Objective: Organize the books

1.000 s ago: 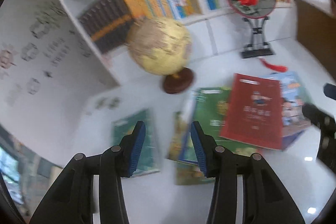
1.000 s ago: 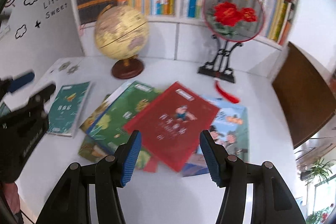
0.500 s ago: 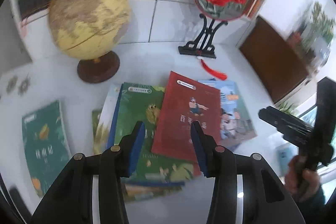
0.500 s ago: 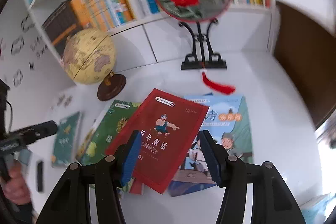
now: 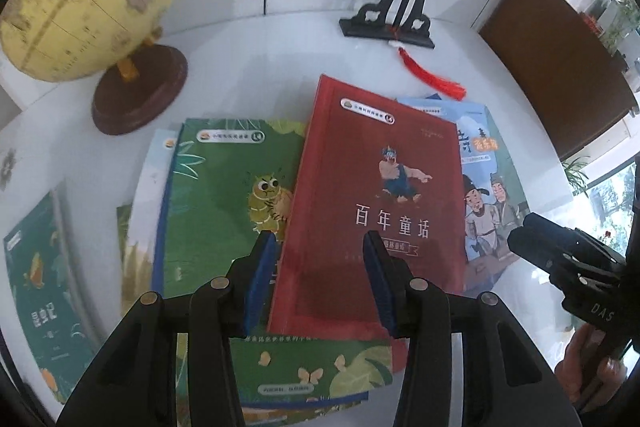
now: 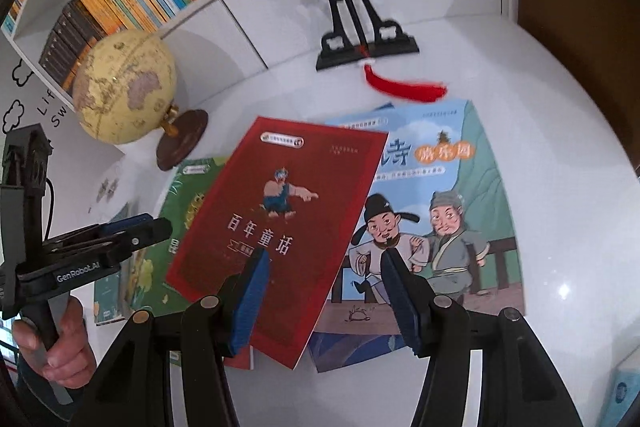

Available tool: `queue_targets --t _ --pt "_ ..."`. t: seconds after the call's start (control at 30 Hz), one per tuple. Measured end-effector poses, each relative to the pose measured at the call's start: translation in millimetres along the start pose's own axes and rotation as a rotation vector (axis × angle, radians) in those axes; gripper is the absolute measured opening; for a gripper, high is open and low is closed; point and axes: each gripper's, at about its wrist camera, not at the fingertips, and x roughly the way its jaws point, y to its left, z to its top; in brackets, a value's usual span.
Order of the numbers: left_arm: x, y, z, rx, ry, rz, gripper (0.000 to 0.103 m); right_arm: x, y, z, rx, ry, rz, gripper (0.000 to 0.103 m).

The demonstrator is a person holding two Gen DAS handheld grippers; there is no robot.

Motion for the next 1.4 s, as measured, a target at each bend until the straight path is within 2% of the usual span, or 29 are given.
queue_targets --t 0.2,0.4,0.5,0.6,0.73,0.8,0.93,1.03,1.2,1.3,1.33,1.4 --pt "19.5 1.8 0.4 0.027 0.026 0.035 0.042 15.3 0.5 -1.8 0.002 0.014 -0.035 0.056" --pt "34.8 10.8 -0.6 -0.002 0.053 -0.03 0.042 26.1 -2.5 -5.3 0.016 0.022 -0.04 0.056" --pt "37.6 10.7 1.9 0.0 0.035 -0.032 0.042 27.6 -7.7 -8.6 0.022 0.002 -0.042 0.056" --pt "39.9 7.3 7.0 0.014 0.013 0.008 0.042 33.0 -12.0 -10.3 0.043 0.003 -0.046 0.056" --pt "42.5 4.9 10.3 0.021 0.0 -0.017 0.042 41.7 -7.9 -10.8 0.021 -0.005 -0.064 0.056" --pt "42.9 2.9 10.3 0.015 -0.003 -0.041 0.043 48.0 -5.2 -9.8 0.016 -0.005 -0.046 0.056" --pt "41.6 -6.0 3.7 0.041 -0.014 -0.023 0.043 62.0 5.6 -14.2 0.005 0.004 0.005 0.054" --pt "39.0 -8.2 -3.3 0.046 -0.02 -0.02 0.043 62.5 7.0 -14.9 0.005 0.002 0.008 0.054" --pt "33.3 8.8 -11.5 -0.071 -0.022 -0.14 0.043 52.5 -20.2 -13.3 0.14 -0.033 0.157 0.054" --pt "32.9 23.8 -13.7 -0.159 -0.029 -0.231 0.043 41.9 -34.5 -10.8 0.244 -0.064 0.304 0.055" --pt "32.7 25.8 -14.6 -0.181 -0.027 -0.248 0.043 40.1 -39.6 -9.5 0.289 -0.068 0.382 0.055" --pt "33.5 28.3 -16.2 -0.215 -0.021 -0.292 0.043 39.9 -44.2 -7.6 0.344 -0.064 0.464 0.055"
